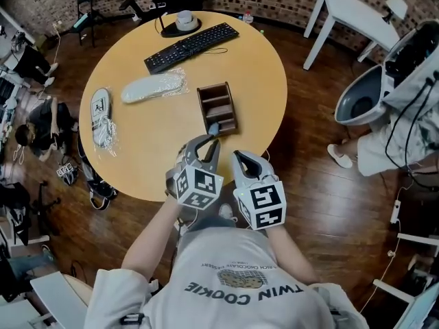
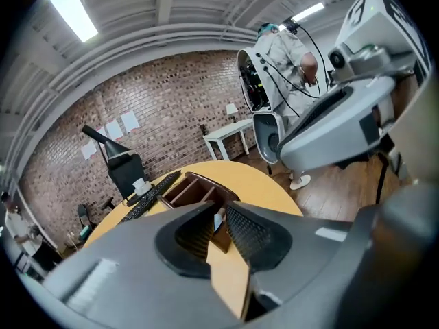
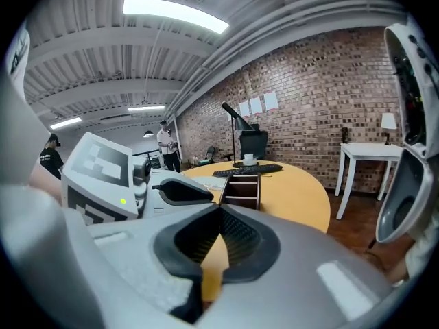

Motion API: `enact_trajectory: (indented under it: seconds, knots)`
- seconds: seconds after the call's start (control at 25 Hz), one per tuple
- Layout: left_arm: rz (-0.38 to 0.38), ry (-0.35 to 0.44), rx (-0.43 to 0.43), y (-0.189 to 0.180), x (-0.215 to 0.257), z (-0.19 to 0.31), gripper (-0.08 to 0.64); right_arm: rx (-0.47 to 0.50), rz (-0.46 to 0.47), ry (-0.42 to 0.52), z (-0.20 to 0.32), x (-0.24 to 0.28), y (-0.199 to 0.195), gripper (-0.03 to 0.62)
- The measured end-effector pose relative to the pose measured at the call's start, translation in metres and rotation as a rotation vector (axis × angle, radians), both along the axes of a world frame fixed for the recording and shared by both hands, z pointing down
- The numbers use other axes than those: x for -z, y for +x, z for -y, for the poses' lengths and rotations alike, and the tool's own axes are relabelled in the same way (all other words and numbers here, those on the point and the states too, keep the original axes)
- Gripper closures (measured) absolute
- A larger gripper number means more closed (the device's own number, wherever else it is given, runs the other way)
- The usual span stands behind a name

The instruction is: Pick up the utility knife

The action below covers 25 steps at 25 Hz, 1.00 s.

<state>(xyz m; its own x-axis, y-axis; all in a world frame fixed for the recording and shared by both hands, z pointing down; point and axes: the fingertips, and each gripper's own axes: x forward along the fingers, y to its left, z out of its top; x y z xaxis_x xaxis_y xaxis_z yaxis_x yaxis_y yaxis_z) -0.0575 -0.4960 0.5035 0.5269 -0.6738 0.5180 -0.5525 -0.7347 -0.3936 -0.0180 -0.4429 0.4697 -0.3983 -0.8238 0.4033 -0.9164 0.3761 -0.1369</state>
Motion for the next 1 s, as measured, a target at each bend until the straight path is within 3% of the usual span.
enact_trajectory:
  seconds: [0.28,0.64,1.0]
  knots:
    - [0.157,0.018,-0.096,0.003,-0.03,0.016,0.446,-0.022,0.004,-0.008,0.012,-0.008,0.004,0.592]
    - [0.346,0.101,-0.208,0.009,-0.057,0.035,0.437,-0.032,0.005,-0.018,0.02,-0.018,0.006,0.592]
    - [0.381,0.116,-0.251,0.014,-0.064,0.04,0.483,-0.036,-0.005,-0.03,0.019,-0.024,0.011,0.592]
